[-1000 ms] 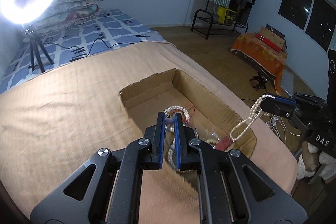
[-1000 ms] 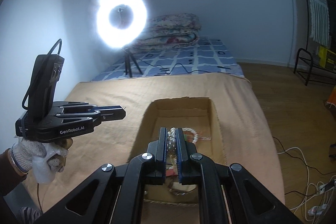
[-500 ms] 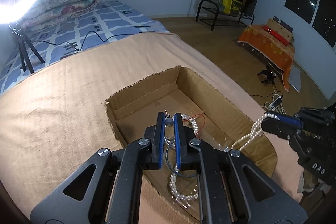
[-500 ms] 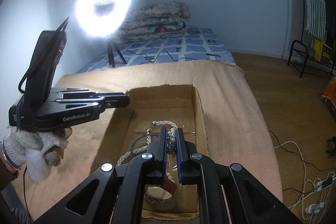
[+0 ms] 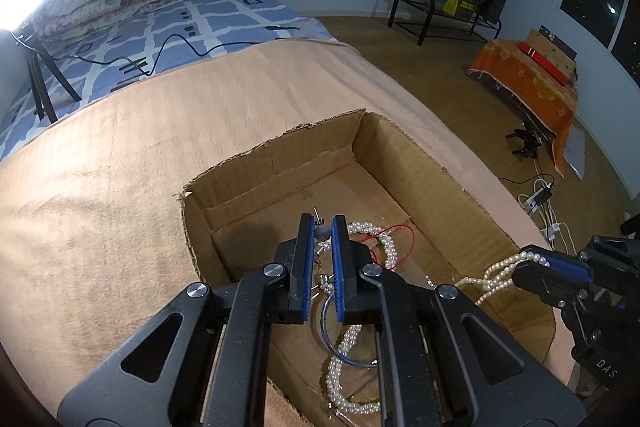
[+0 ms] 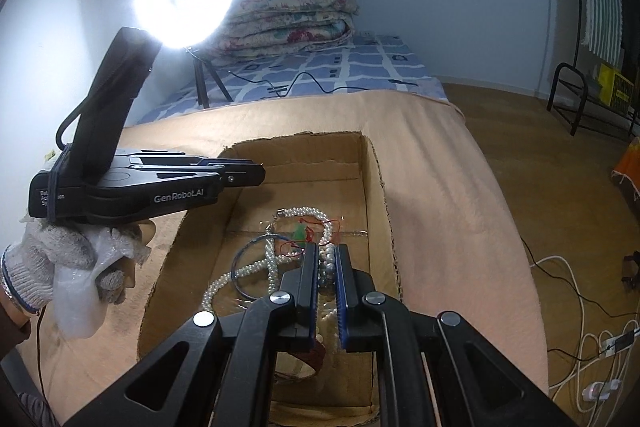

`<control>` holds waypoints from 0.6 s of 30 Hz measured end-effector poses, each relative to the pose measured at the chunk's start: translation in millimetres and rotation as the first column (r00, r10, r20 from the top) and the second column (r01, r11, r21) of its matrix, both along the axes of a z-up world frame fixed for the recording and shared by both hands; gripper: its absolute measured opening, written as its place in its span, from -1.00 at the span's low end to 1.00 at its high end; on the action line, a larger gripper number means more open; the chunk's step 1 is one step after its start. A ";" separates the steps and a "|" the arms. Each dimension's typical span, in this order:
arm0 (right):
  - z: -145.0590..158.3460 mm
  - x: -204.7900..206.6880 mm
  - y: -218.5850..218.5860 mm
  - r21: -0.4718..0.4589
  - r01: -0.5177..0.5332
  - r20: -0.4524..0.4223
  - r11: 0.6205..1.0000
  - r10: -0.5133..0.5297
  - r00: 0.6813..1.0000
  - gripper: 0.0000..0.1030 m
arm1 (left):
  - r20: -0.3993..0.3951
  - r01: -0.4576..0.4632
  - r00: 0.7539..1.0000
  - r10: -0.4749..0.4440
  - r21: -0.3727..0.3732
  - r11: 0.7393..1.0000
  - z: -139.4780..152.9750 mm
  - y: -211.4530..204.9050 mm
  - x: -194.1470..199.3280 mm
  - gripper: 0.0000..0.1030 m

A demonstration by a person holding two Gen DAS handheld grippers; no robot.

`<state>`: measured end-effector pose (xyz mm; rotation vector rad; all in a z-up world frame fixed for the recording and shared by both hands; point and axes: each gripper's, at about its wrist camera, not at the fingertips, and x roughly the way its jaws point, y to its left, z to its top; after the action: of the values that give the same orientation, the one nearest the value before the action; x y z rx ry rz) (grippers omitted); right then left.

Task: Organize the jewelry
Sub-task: 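Open both tools to release the earring and pearl strand into the box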

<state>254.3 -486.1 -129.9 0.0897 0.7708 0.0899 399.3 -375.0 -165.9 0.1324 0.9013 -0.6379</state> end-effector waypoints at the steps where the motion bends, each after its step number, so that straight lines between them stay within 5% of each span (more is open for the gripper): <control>1: -1.0 0.9 -0.7 0.003 0.001 -0.003 1.000 -0.001 1.000 -0.90 | -0.004 -0.001 1.000 0.001 0.000 1.000 -1.2 -0.7 0.2 -0.88; 14: -8.3 2.9 -1.0 0.016 0.002 -0.021 1.000 -0.001 1.000 -0.86 | -0.003 0.000 1.000 0.000 -0.003 1.000 0.4 -2.3 1.6 -0.88; 18: -5.7 0.4 -0.9 0.022 0.005 -0.009 1.000 -0.004 1.000 -0.52 | 0.001 -0.001 1.000 0.001 -0.002 1.000 2.9 -1.2 -0.1 -0.88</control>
<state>254.7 -487.0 -135.6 0.1131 0.7788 0.0938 399.2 -376.1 -163.0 0.1308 0.8993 -0.6380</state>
